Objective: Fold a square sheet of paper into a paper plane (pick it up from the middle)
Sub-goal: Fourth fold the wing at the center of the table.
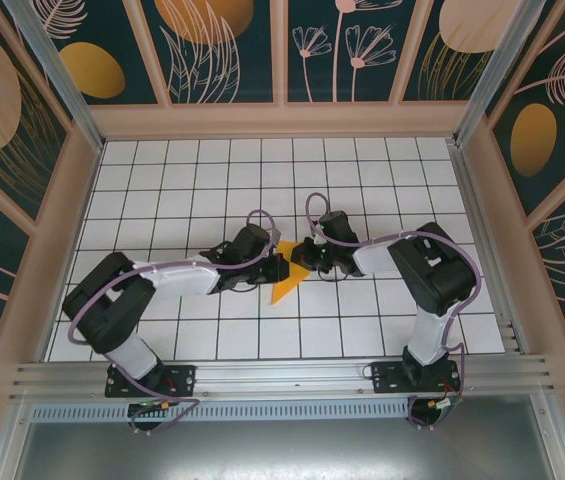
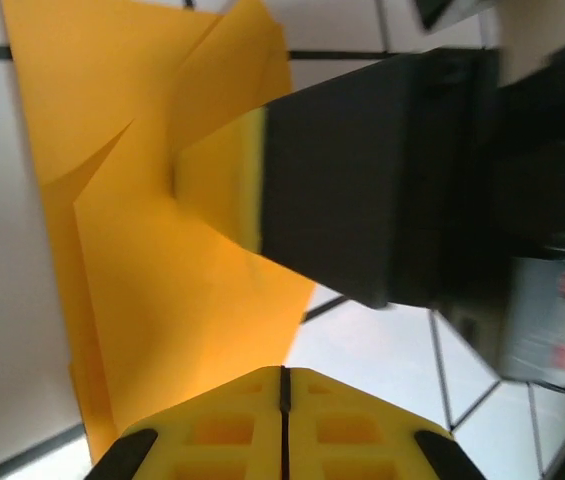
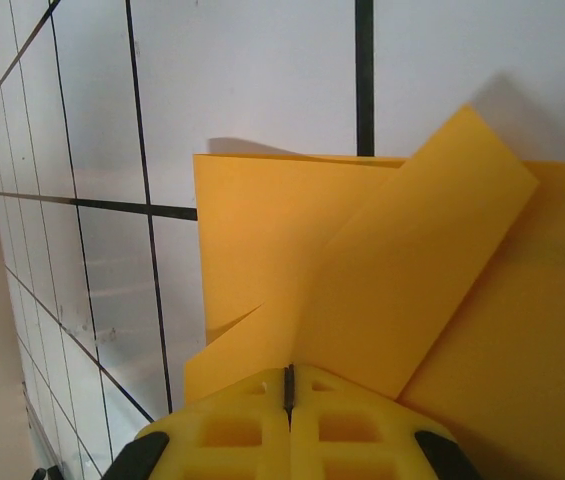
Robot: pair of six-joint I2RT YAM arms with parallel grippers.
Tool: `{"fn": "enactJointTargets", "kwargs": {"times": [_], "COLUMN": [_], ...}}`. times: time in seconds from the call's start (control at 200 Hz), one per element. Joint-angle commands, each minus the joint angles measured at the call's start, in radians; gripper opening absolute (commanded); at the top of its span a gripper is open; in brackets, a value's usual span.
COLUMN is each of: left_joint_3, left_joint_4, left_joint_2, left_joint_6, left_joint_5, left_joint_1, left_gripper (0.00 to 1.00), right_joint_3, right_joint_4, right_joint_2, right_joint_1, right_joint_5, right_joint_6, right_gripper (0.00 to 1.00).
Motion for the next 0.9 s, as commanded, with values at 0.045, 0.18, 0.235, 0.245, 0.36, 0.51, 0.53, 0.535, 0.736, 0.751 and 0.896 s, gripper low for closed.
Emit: {"fn": "enactJointTargets", "kwargs": {"times": [0.045,0.18,0.235,0.245,0.36,0.51,0.53,0.535,0.736,0.751,0.896], "left_joint_3": [-0.006,-0.059,-0.093,-0.101,-0.181,-0.257,-0.257,-0.257,-0.184,-0.177,-0.115], "left_joint_4": [0.052,0.020,-0.013,-0.017,-0.027,-0.054,-0.063,-0.064,-0.107,-0.110,-0.085], "left_joint_2": [0.109,0.109,0.082,0.077,0.015,-0.060,-0.068,-0.069,-0.174,-0.182,-0.209], "left_joint_6": [-0.023,-0.026,-0.019,-0.018,-0.006,-0.008,-0.007,-0.006,-0.005,-0.004,-0.009], "left_joint_5": [0.036,0.010,-0.011,-0.012,0.030,0.034,0.028,0.027,-0.017,-0.023,-0.023], "left_joint_1": [0.006,0.006,0.006,0.007,0.006,0.007,0.006,0.006,0.006,0.006,0.007], "left_gripper": [0.09,0.09,0.09,0.09,0.10,0.10,0.10,0.10,0.11,0.11,0.11], "right_joint_3": [-0.043,-0.039,-0.038,-0.038,-0.028,-0.017,-0.016,-0.016,-0.018,-0.018,-0.021], "right_joint_4": [-0.058,-0.061,-0.063,-0.064,-0.081,-0.090,-0.090,-0.090,-0.093,-0.094,-0.094], "right_joint_2": [0.038,0.048,0.049,0.049,0.051,0.055,0.056,0.057,0.055,0.053,0.055], "right_joint_1": [0.007,0.009,0.009,0.009,0.007,0.009,0.009,0.009,0.011,0.011,0.012], "right_joint_5": [0.069,0.073,0.076,0.077,0.088,0.094,0.093,0.092,0.097,0.096,0.099], "right_joint_6": [0.009,0.012,0.012,0.012,0.002,0.001,0.001,0.001,0.003,0.004,0.006], "right_gripper": [0.02,0.02,0.02,0.02,0.03,0.03,0.03,0.03,0.03,0.03,0.03]}}
